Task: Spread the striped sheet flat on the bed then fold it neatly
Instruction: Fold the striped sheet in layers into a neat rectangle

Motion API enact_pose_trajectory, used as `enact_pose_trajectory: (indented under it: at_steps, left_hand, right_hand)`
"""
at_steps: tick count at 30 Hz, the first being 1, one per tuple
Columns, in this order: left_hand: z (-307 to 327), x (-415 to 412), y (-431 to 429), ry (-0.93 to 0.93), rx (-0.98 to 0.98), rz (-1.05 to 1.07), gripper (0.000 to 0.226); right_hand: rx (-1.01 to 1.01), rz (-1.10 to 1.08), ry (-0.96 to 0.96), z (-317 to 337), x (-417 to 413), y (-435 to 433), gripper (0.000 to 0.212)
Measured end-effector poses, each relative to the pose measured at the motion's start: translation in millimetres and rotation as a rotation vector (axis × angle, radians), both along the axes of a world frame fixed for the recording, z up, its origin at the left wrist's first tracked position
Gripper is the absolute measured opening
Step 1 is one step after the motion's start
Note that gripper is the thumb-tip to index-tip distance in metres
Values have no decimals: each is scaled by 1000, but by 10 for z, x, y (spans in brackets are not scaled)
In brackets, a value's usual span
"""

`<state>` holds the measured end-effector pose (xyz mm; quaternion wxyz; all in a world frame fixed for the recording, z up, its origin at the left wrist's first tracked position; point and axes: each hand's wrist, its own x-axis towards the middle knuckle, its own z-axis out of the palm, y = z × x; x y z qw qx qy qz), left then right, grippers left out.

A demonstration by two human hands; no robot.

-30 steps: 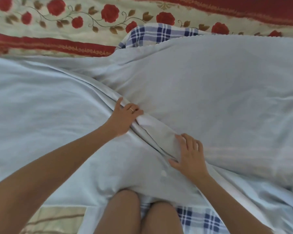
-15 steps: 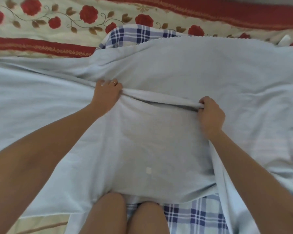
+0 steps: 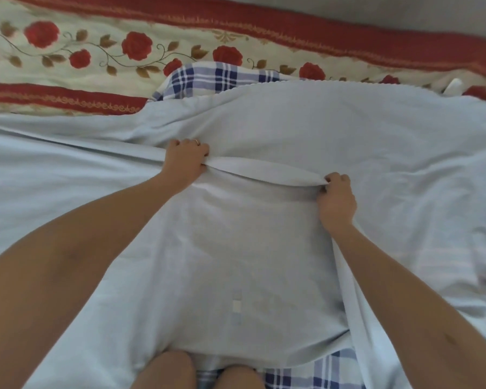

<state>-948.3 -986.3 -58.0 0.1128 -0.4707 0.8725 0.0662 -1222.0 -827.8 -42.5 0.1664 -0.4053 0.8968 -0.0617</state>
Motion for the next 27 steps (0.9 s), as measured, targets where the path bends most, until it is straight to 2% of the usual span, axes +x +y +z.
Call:
enact_pose_trajectory:
  at_steps: [4, 9, 12, 14, 15, 18, 20, 23, 27]
  left_hand:
    - [77, -25, -211, 71, -4, -9, 23]
    - [114, -77, -523, 133, 81, 150, 32]
    - [199, -117, -576, 233, 313, 188, 29]
    - [319, -65, -436, 218, 377, 57, 21]
    - [362, -8, -322, 216, 337, -52, 22]
    - [343, 260, 90, 287, 55, -463, 24]
    - [284, 479, 383, 324, -81, -643, 19]
    - [175, 767, 784, 390, -135, -686, 30]
    - [163, 914, 1008, 385, -104, -501, 32]
  right_hand:
    - [-132, 0, 35, 132, -103, -174, 25]
    - [-128, 133, 131, 280, -416, -681, 29]
    - [-213, 85, 172, 335, -510, -947, 32]
    - [-308, 80, 145, 289, -437, -913, 29]
    - [-352, 145, 136, 241, -357, -812, 26]
    - [-416, 450, 189, 62, -26, -210, 25]
    - [-417, 521, 152, -62, 180, 318, 29]
    - [-326, 424, 138, -212, 292, 993, 41]
    - [-177, 143, 166, -200, 157, 1183, 45]
